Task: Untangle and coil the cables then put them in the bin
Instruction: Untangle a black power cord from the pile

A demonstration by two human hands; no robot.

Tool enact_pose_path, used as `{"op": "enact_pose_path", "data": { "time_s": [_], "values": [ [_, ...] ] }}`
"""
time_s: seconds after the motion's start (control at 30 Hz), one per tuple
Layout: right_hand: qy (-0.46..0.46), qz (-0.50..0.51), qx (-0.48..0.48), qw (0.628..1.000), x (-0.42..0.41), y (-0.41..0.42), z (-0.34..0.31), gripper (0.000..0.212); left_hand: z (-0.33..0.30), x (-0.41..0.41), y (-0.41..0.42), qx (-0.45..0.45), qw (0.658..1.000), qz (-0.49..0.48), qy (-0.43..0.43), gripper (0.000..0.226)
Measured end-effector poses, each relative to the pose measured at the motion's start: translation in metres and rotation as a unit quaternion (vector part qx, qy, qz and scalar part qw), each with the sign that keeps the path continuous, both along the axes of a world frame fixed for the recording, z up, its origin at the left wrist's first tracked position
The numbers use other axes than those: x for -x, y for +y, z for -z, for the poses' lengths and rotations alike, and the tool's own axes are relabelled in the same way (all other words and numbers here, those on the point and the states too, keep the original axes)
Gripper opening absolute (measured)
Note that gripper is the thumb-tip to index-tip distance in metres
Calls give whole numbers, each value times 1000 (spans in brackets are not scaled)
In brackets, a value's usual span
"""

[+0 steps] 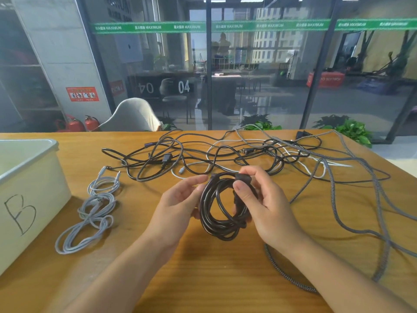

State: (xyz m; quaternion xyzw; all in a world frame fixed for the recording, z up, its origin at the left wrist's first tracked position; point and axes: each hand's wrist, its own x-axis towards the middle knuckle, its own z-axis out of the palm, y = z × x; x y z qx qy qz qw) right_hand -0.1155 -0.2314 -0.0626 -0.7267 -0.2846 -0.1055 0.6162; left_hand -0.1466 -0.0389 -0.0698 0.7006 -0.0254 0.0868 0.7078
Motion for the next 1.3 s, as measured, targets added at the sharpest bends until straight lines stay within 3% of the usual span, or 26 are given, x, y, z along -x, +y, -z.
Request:
{"op": "enact_pose_path", "data": {
  "time_s": [0.13, 0.33, 0.47, 0.77, 0.87, 0.97, 1.07, 1.2, 1.3],
  "values": [
    [6, -5, -11, 1000, 1, -2, -3, 8, -2, -1, 4, -7, 999, 38, 6, 30],
    [9, 56, -81, 995, -7, -7, -9, 15, 3, 1, 3, -105, 990, 94, -16, 26],
    [30, 79, -51, 995, -13, -11, -6, 12, 2, 6, -5, -138, 984, 105, -38, 35],
    [79, 55, -28, 995, -11, -5, 0, 14, 0, 6, -6, -15, 997, 68, -19, 21],
    [59, 77, -39, 995, -10, -5, -1, 8, -5, 9, -8, -29, 998, 57, 5, 27],
    [18, 98, -24, 995, -8, -5, 1, 7, -8, 12, -9, -37, 995, 72, 66, 47],
    [2, 101, -4, 995, -6, -3, 5, 8, -8, 16, -15, -35, 991, 107, 67, 37],
    [-5, 109, 11, 994, -5, 0, 7, 9, -7, 13, -14, 15, 997, 70, 42, 37],
    [5, 117, 4, 993, -4, 0, 6, 8, -8, 11, -10, -8, 995, 92, 47, 26]
  ]
}}
